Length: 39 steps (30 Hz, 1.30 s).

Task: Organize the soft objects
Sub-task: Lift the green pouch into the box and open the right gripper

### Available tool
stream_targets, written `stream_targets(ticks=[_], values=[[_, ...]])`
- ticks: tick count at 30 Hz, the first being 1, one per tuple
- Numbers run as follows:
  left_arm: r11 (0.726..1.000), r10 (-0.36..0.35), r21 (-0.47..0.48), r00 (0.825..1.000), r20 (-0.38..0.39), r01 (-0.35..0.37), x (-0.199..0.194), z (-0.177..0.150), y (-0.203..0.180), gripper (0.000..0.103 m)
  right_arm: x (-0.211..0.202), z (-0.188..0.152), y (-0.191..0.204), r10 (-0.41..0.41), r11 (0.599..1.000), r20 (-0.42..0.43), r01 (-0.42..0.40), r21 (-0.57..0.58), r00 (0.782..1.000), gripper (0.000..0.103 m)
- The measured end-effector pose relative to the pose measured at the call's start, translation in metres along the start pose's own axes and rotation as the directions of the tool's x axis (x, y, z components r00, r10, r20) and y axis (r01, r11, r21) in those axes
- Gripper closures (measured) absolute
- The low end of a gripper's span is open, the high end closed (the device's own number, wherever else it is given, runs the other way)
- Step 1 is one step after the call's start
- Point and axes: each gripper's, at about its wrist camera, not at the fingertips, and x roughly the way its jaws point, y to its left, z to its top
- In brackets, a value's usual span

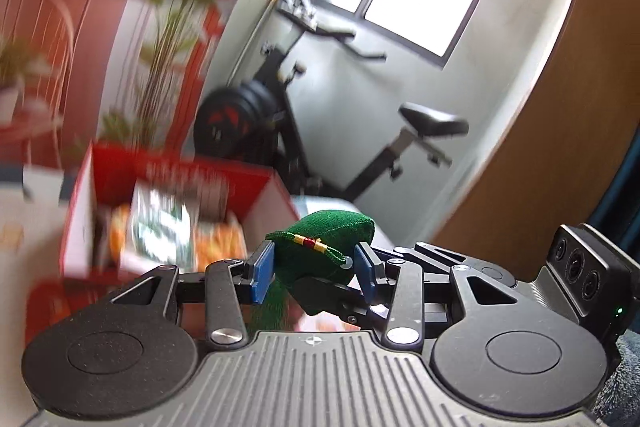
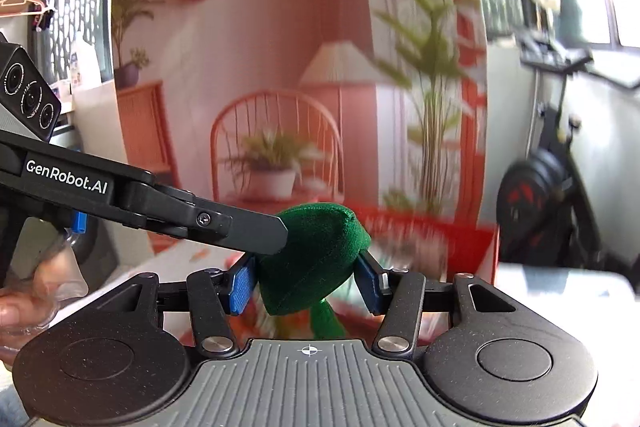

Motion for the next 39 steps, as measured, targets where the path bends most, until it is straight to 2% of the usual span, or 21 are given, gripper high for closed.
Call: stream_targets(ticks=[7,11,14,22,25,29,35,39], values=[[0.999,0.045,0.023,0.994,0.099,-0.048,0.011,0.043,0.001,0.058,0.037,0.060,-0.014,-0.008,0.991,0.075,0.018,-0.129,0.997,0.054],[0.998,0.062,0.025,0.992,0.109,-0.065,0.023,0.056,0.006,0.058,0.059,0.076,-0.020,-0.005,0.983,0.087,0.021,-0.184,0.996,0.054],[0.997,0.067,0.021,0.993,0.094,-0.069,0.033,0.053,0.018,0.058,0.074,0.077,-0.027,-0.003,0.981,0.077,0.018,-0.195,0.997,0.054],[0.994,0.103,-0.031,0.994,-0.022,-0.103,0.085,0.025,0.044,0.058,0.114,0.038,-0.057,-0.020,0.997,-0.035,0.017,-0.080,0.999,0.054],[0.992,0.117,-0.044,0.991,-0.070,-0.120,0.103,0.010,0.051,0.058,0.127,0.018,-0.070,-0.024,1.000,-0.090,0.024,-0.004,0.996,0.054],[0.989,0.110,-0.086,0.986,-0.128,-0.122,0.121,-0.001,0.062,0.058,0.138,-0.007,-0.079,-0.047,0.998,-0.145,0.051,0.023,0.988,0.054],[0.989,0.115,-0.072,0.983,-0.143,-0.126,0.134,0.004,0.064,0.058,0.144,-0.020,-0.092,-0.067,0.995,-0.165,0.077,0.056,0.984,0.053],[0.988,0.142,-0.042,0.982,-0.122,-0.148,0.128,0.009,0.058,0.058,0.146,-0.020,-0.097,-0.137,0.986,-0.174,0.150,0.066,0.975,0.049]])
